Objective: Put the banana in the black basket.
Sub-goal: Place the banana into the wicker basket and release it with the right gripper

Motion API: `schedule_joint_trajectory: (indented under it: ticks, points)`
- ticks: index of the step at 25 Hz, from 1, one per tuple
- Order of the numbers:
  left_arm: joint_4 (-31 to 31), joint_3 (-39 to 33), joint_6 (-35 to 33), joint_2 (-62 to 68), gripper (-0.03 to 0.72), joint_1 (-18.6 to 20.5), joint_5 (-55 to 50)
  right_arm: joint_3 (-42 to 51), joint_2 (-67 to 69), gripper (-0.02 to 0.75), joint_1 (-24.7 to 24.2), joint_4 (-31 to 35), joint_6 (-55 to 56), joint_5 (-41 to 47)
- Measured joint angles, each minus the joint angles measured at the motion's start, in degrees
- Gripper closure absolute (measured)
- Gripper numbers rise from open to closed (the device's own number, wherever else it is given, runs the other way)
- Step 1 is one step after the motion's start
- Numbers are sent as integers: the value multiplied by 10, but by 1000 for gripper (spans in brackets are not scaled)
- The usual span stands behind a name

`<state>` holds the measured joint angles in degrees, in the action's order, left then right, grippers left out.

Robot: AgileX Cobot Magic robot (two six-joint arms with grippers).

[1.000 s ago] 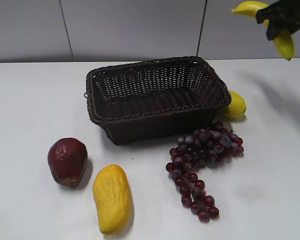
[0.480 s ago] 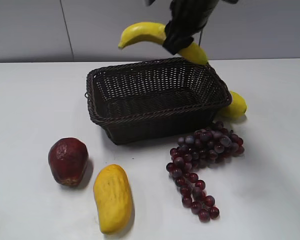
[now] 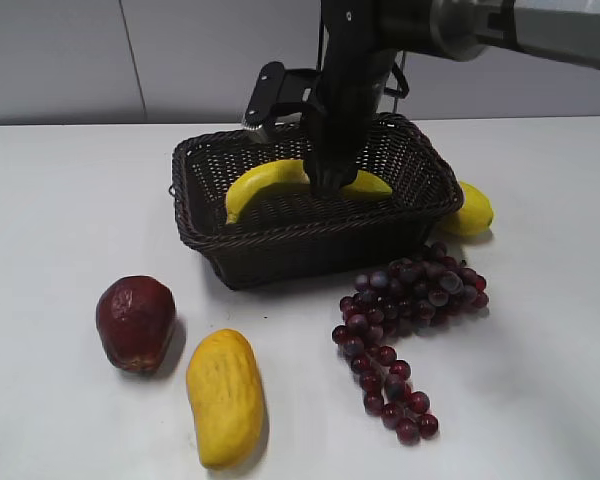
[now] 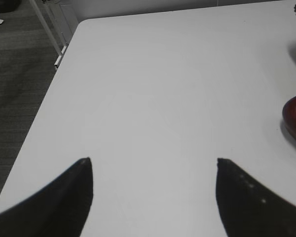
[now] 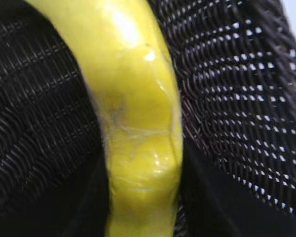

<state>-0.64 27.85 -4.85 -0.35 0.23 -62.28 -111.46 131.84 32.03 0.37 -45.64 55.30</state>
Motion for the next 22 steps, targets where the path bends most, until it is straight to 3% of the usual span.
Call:
schedule_joint_trajectory:
  ticks: [5, 6, 8, 10, 17, 22]
  points:
    - [0, 0, 0, 0, 113, 0, 0, 0, 12, 423, 0, 1, -1, -3]
    - [0, 0, 0, 0, 113, 0, 0, 0, 12, 384, 0, 1, -1, -3]
    - [0, 0, 0, 0, 113, 0, 0, 0, 12, 214, -1, 1, -1, -3]
    - [0, 0, 0, 0, 113, 0, 0, 0, 12, 132, -5, 0, 3, -3]
    - [0, 0, 0, 0, 113, 0, 0, 0, -17, 137, -39, 0, 96, -2]
    - [0, 0, 0, 0, 113, 0, 0, 0, -76, 143, -119, 2, 230, 12]
